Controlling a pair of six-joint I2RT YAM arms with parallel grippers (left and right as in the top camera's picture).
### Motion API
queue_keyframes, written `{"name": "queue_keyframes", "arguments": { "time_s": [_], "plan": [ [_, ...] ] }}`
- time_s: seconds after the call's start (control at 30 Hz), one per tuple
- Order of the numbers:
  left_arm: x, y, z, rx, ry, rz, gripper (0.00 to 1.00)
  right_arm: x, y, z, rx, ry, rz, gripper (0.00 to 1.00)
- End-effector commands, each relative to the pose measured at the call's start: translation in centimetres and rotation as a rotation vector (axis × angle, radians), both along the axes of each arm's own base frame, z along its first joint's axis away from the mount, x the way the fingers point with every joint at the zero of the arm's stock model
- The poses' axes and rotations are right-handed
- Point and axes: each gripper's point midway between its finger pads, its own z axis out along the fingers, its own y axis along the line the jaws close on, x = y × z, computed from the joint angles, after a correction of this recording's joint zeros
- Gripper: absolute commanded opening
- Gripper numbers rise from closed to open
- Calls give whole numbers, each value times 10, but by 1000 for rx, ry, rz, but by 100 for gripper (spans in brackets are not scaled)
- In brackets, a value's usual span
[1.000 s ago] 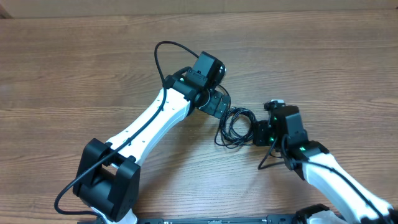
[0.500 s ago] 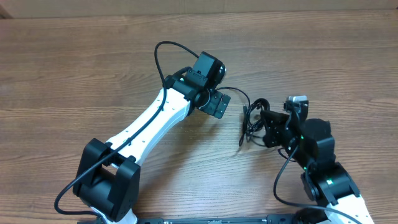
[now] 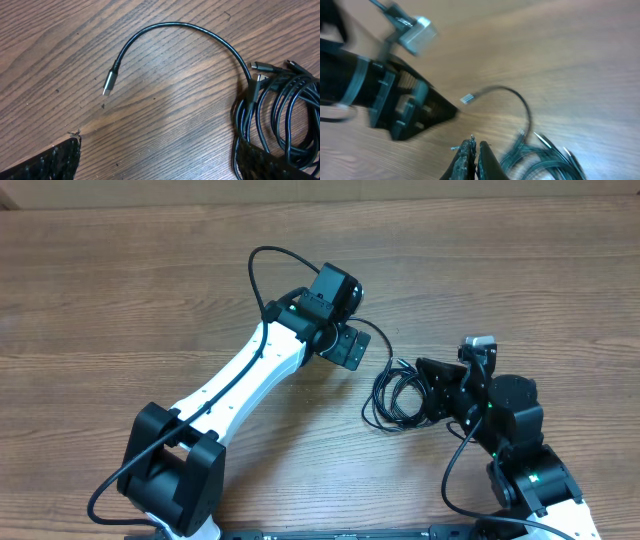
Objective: Untangle cables
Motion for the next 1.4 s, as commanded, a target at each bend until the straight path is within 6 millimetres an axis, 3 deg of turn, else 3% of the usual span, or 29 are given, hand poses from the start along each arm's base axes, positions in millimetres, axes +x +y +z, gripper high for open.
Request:
{"name": "queue_keyframes", "arguments": {
  "time_s": [0.0,0.07,0.2,0.3,0.37,0.47,0.63,1.1,1.37],
  "plan": [
    [2,-1,0,-8,5,7,100,3,-25,-13,-84,40,-131,5],
    [2,-1,0,-8,5,7,100,-1,-34,-30,-142,105,-162,11],
    [2,-1,0,-8,5,7,100,-9,-37,-62,-204,230,-153,40],
    [2,-1,0,-8,5,7,99,-10,-38,-87,-240,320,-147,47],
    [2,-1,0,-8,5,7,99,-11,-38,-100,-257,367,-144,47],
    [2,-1,0,-8,5,7,100,-17,-32,-126,-267,468,-106,38],
    [2,-1,0,-8,5,7,100,-23,-26,-141,-257,537,-68,35],
    [2,-1,0,-8,5,7,99,-27,-29,-160,-289,602,-73,35],
    [2,-1,0,-8,5,7,100,-26,-28,-161,-288,599,-73,33]
  ]
}}
